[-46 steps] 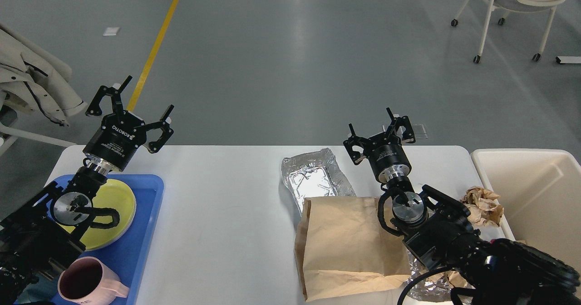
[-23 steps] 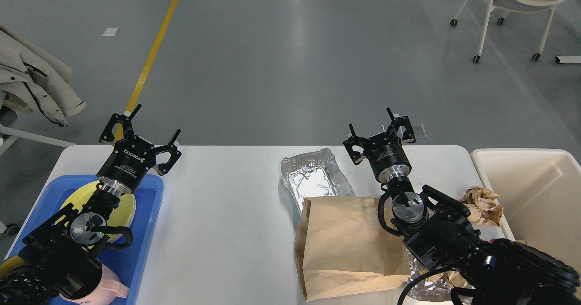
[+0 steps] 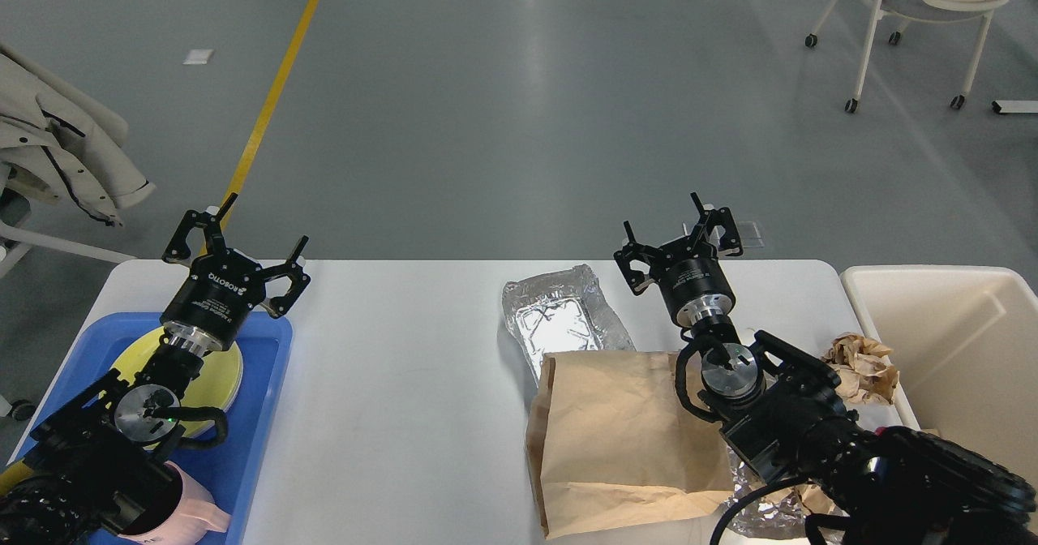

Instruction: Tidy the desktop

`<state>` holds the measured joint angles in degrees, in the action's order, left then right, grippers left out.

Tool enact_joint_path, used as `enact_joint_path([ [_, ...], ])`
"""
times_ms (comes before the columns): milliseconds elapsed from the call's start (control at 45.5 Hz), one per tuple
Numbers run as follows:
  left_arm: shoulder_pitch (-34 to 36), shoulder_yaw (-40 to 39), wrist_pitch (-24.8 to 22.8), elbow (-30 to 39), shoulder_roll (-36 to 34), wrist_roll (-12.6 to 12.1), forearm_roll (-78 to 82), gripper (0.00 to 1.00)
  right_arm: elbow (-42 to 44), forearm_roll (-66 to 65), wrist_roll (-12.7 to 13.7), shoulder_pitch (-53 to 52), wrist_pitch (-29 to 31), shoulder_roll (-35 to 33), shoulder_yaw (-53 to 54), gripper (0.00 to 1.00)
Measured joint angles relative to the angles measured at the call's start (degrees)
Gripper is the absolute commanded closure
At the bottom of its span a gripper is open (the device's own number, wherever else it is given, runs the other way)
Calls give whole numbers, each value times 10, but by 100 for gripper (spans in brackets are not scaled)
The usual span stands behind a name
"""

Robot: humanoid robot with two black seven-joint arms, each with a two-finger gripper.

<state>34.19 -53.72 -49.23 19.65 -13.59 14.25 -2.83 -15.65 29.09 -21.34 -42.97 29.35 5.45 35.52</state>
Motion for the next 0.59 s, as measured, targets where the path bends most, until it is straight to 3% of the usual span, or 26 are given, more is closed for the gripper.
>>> enact_joint_path([
  [593,-3,-1,0,0,1,3,0,0,0,0,0,0,0,0,0,0],
])
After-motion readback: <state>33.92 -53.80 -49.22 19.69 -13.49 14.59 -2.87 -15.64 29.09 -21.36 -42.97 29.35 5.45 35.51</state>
